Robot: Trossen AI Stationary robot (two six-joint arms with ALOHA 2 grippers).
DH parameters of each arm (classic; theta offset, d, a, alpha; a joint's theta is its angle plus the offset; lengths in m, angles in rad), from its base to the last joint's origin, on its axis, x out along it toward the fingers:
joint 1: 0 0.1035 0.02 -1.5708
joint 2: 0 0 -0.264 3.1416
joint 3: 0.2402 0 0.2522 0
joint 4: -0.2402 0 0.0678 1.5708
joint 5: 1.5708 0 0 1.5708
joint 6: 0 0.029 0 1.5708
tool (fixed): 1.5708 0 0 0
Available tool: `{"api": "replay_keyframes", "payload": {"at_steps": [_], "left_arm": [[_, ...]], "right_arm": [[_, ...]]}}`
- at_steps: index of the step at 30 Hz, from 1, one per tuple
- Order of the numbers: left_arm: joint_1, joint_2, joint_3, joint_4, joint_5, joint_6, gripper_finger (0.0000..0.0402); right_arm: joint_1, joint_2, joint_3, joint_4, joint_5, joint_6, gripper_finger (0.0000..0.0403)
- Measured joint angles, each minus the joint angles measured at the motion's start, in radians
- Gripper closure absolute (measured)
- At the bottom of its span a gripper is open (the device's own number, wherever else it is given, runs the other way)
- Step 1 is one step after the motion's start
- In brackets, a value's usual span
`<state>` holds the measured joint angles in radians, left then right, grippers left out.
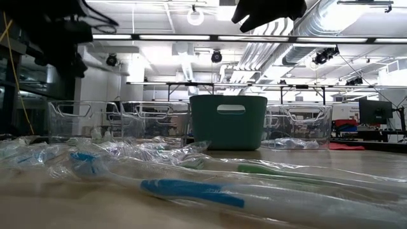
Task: Pick & Place Toothbrushes
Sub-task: Put the green toothbrush into the left transparent bin
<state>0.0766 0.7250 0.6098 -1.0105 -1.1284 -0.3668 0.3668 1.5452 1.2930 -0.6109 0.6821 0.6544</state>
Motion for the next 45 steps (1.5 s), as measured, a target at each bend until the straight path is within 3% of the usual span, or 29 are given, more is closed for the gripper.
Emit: {"api": "replay_keyframes", "payload": {"at_steps": [5, 13, 21, 26, 36, 40, 45], "left_arm": [[0.142, 0.000, -0.038, 0.049, 0.080, 0.003, 0.0401], [0.326, -0.001, -0.109, 0.264, 0.264, 0.157, 0.0401], [0.494, 0.000, -0.122, 0.292, 0.416, 0.153, 0.0395], [0.534, 0.000, -0.122, 0.329, 0.519, 0.187, 0.0348], [0.532, 0.000, -0.122, 0.390, 0.531, 0.189, 0.0203], [0.532, -0.001, -0.122, 0.426, 0.580, 0.235, 0.0178], [0.532, -0.010, -0.122, 0.468, 0.641, 0.323, 0.0176]], "right_arm": [[0.000, 0.000, 0.000, 0.000, 0.000, 0.000, 0.0230], [0.000, 0.000, 0.000, 0.000, 0.000, 0.000, 0.0230], [0.000, 0.001, 0.000, -0.002, 0.000, 0.000, 0.0230], [0.000, 0.001, 0.000, -0.002, 0.000, 0.004, 0.0230], [0.000, 0.001, 0.000, -0.004, 0.000, 0.005, 0.0230], [0.000, 0.001, 0.000, -0.004, -0.002, 0.009, 0.0230], [0.000, 0.001, 0.000, -0.007, -0.059, 0.072, 0.0230]]}}
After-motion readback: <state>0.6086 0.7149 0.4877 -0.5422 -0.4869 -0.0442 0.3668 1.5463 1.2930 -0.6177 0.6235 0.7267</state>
